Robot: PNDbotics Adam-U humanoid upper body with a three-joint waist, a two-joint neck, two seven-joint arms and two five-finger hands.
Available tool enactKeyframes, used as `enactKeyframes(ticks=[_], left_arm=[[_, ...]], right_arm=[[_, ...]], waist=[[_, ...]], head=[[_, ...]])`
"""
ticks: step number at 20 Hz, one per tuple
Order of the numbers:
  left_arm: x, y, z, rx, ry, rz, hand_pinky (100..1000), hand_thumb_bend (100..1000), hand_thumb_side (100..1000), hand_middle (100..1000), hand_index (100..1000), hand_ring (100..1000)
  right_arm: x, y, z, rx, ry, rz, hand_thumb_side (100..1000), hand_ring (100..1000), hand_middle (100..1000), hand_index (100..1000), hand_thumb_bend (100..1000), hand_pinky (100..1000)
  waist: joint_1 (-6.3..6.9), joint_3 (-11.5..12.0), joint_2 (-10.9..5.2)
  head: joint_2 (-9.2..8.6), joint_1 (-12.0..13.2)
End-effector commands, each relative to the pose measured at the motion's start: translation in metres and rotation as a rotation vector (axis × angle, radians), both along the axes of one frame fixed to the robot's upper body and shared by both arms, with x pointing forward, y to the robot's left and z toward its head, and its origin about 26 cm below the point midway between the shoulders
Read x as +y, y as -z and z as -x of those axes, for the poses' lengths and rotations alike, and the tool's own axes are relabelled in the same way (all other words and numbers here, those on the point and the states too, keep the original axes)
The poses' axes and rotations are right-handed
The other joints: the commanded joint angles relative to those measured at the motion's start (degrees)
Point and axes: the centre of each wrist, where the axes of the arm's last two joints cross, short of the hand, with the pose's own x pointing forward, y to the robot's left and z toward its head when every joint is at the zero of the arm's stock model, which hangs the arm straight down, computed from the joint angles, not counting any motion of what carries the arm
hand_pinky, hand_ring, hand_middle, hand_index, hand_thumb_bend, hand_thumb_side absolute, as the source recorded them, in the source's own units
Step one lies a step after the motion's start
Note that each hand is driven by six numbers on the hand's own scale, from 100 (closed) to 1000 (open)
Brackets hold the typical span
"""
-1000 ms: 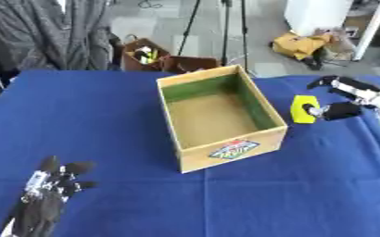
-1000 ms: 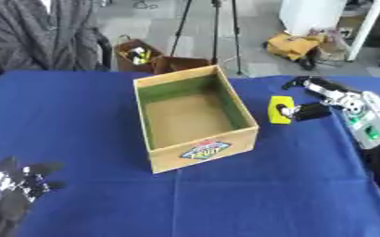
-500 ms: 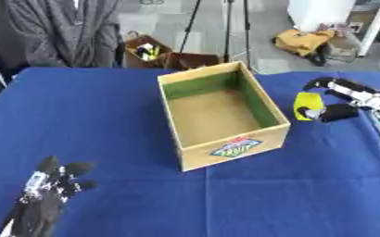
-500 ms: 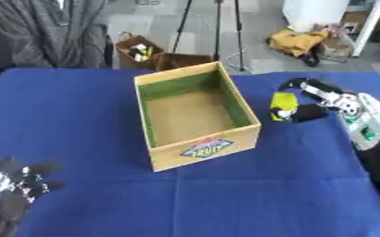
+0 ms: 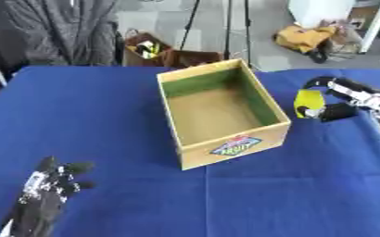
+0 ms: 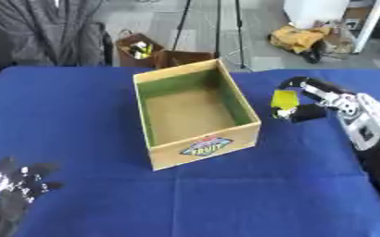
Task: Pick up objects on the table and place them in the box.
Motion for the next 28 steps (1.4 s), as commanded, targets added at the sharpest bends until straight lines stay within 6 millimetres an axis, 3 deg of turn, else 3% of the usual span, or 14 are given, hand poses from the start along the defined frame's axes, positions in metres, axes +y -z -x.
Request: enactKeyframes(ticks=[1,7,10,13,17,20,22,24,25,28], left_arm=[[0.0006,-0.0101,-0.0013,-0.035,0.006,-0.006,735,275,1000,698,652,914],[0.0006,-0.0099,-0.0013,-0.035,0.006,-0.006,735,276,1000,697,652,914],[0.0005,-0.01,-0.0013,-0.035,0.006,-0.006,736,276,1000,697,652,914],[0.0004,-0.0101,-0.0014,-0.035,0.006,-0.006,736,277,1000,697,652,914],[0.0004,-0.0101,-0.0015,-0.035,0.006,-0.005,736,277,1000,697,652,914],[0.0004,-0.0103,-0.0015,-0.036,0.006,-0.005,736,278,1000,697,652,914],[0.0004,-0.0103,-0.0016,-0.036,0.005,-0.005,736,279,1000,697,652,914],[0.0004,-0.0104,-0.0017,-0.036,0.005,-0.005,736,278,1000,697,652,914],[0.0004,-0.0105,-0.0017,-0.036,0.005,-0.005,736,278,1000,697,652,914],[0.0005,-0.0106,-0.0018,-0.036,0.004,-0.004,736,278,1000,696,652,914]], right_arm=[[-0.0064,-0.0111,0.0016,-0.026,0.02,0.019,501,1000,940,922,264,841],[-0.0065,-0.008,0.0016,-0.002,0.022,0.015,432,900,900,915,210,729],[-0.0069,-0.0067,0.0018,0.01,0.025,0.013,348,877,876,912,109,714],[-0.0072,-0.005,0.0018,0.026,0.032,0.012,238,864,845,903,100,708],[-0.0067,-0.003,0.0016,0.043,0.038,0.009,182,858,787,887,100,711],[-0.0068,-0.0029,0.0021,0.046,0.039,0.009,166,843,641,870,100,698],[-0.0071,-0.0036,0.0029,0.04,0.039,0.008,172,838,601,866,100,692],[-0.0074,-0.0044,0.0037,0.021,0.042,0.0,188,798,444,789,100,642],[-0.0076,-0.0042,0.0041,0.01,0.046,-0.005,196,786,412,757,100,628],[-0.0076,-0.0033,0.0049,-0.037,0.06,-0.029,229,747,319,520,100,581]], waist=[[0.1,-0.1,-0.8],[0.2,-0.44,-0.66],[0.21,-0.61,-0.59],[0.16,-0.68,-0.56],[0.1,-0.7,-0.54],[0.07,-0.82,-0.5],[0.05,-0.92,-0.48],[0.08,-1.1,-0.45],[0.09,-1.17,-0.44],[0.11,-1.36,-0.44]], head=[[0.11,-0.04],[0.3,-0.02],[0.32,0.01],[0.28,0.02],[0.31,0.08],[0.41,0.13],[0.43,0.14],[0.44,0.2],[0.45,0.21],[0.47,0.27]])
